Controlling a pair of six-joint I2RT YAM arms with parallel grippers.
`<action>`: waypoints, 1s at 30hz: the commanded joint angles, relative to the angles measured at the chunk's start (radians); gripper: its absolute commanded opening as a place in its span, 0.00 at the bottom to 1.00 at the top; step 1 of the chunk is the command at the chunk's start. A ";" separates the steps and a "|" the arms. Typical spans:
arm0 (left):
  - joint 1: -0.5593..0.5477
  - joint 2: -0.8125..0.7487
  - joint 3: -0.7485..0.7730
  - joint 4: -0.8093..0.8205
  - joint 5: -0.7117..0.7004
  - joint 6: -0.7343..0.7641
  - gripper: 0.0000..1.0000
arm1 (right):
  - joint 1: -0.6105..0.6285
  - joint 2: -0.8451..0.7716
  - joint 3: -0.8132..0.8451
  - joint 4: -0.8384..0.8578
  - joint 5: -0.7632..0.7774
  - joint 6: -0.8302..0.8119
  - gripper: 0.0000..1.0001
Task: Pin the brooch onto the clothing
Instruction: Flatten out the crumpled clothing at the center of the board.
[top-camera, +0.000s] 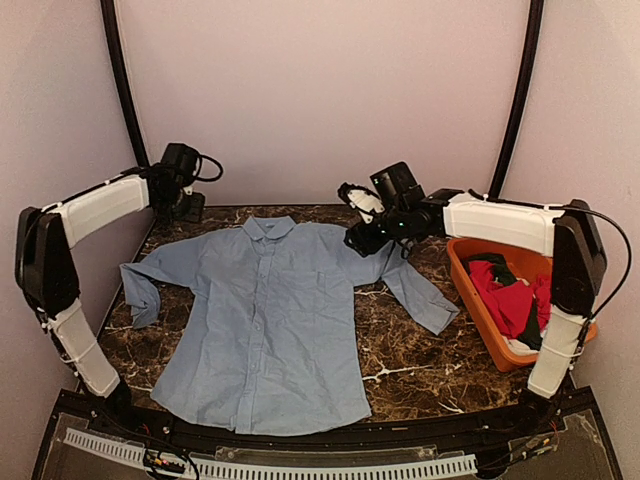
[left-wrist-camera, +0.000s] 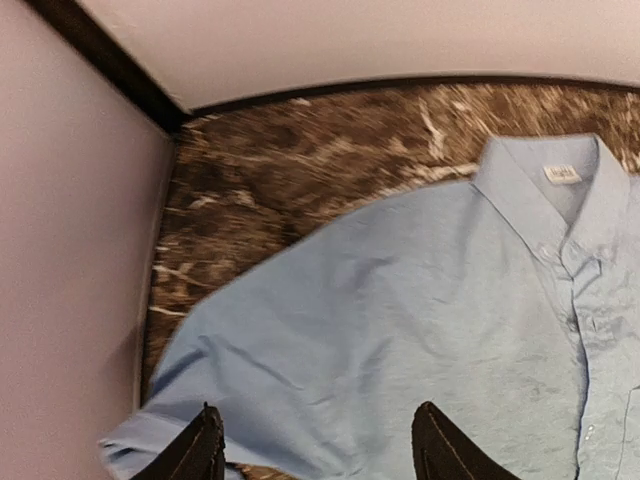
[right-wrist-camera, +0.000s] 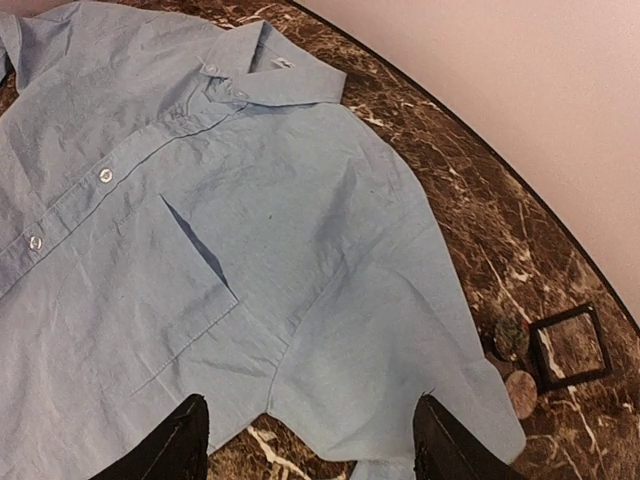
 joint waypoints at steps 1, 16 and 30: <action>-0.101 0.248 0.077 0.014 0.146 -0.036 0.63 | -0.010 -0.124 -0.065 -0.114 0.112 0.063 0.67; -0.295 0.664 0.549 0.096 0.315 -0.030 0.64 | -0.087 -0.130 -0.311 -0.310 0.082 0.249 0.63; -0.297 0.882 0.703 0.050 0.090 0.048 0.65 | -0.087 0.066 -0.192 -0.409 -0.038 0.256 0.06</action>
